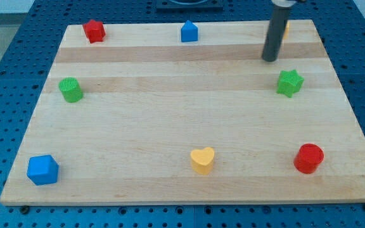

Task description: Slightly push the yellow hexagon parallel to the top of the green star

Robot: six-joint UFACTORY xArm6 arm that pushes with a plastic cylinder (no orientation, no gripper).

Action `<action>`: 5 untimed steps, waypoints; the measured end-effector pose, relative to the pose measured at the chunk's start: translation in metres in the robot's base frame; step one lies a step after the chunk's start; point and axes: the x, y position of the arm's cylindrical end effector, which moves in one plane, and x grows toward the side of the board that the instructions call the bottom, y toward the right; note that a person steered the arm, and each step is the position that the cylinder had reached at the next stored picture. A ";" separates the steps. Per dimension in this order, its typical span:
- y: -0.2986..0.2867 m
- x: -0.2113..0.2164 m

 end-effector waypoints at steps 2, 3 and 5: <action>0.050 -0.057; 0.062 -0.082; 0.055 -0.105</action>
